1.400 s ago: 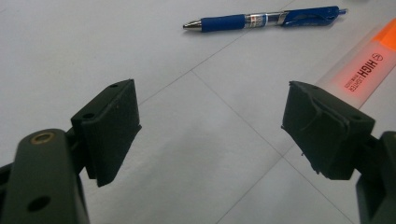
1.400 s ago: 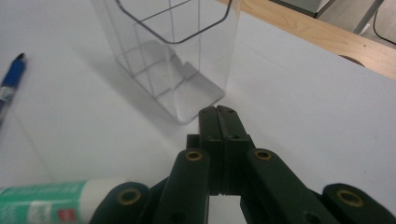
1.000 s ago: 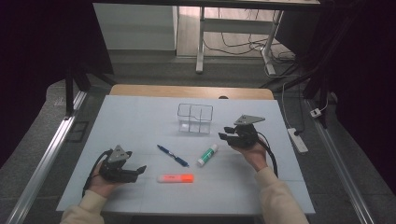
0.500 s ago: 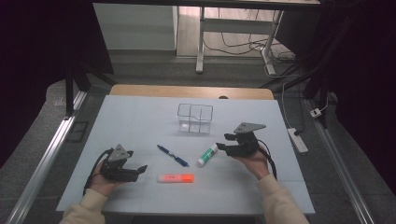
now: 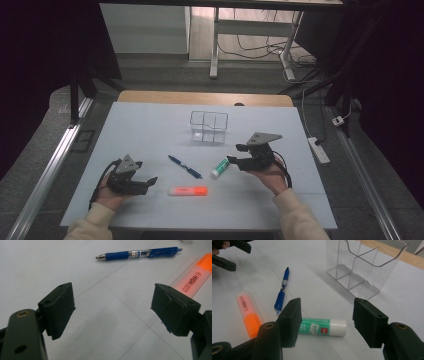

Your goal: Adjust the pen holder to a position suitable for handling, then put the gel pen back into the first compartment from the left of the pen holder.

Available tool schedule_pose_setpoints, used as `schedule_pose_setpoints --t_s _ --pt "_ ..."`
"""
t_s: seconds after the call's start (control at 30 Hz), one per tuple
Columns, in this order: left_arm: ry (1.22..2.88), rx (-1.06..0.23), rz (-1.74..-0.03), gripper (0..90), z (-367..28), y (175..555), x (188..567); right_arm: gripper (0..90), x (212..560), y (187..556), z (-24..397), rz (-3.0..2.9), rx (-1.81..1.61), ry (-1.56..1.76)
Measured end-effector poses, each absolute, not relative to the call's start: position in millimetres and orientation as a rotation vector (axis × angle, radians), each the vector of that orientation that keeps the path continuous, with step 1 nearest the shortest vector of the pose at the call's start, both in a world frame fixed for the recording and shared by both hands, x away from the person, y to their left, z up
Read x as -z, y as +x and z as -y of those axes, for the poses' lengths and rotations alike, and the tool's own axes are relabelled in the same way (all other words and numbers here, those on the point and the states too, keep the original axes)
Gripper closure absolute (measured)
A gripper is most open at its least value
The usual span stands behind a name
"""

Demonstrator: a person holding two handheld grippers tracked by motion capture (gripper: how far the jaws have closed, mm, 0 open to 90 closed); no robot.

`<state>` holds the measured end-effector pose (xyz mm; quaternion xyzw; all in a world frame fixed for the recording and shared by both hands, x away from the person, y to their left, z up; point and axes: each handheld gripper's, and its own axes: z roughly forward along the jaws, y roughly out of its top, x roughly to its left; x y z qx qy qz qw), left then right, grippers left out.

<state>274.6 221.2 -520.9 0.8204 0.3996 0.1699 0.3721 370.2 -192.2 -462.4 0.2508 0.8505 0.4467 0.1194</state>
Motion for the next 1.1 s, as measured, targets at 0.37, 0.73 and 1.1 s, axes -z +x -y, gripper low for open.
schedule_pose_setpoints --t_s 0.37,0.73,1.1 --pt "2.090 -0.442 -1.027 18.8 -223 273 520 38.6 463 366 171 -2.545 -1.272 0.700" --pt "2.093 -0.454 -1.036 18.8 -225 271 520 38.5 472 365 129 -2.633 -1.221 0.692" --pt "2.088 -0.442 -1.036 18.8 -226 272 520 39.6 476 380 81 -2.702 -1.166 0.675"
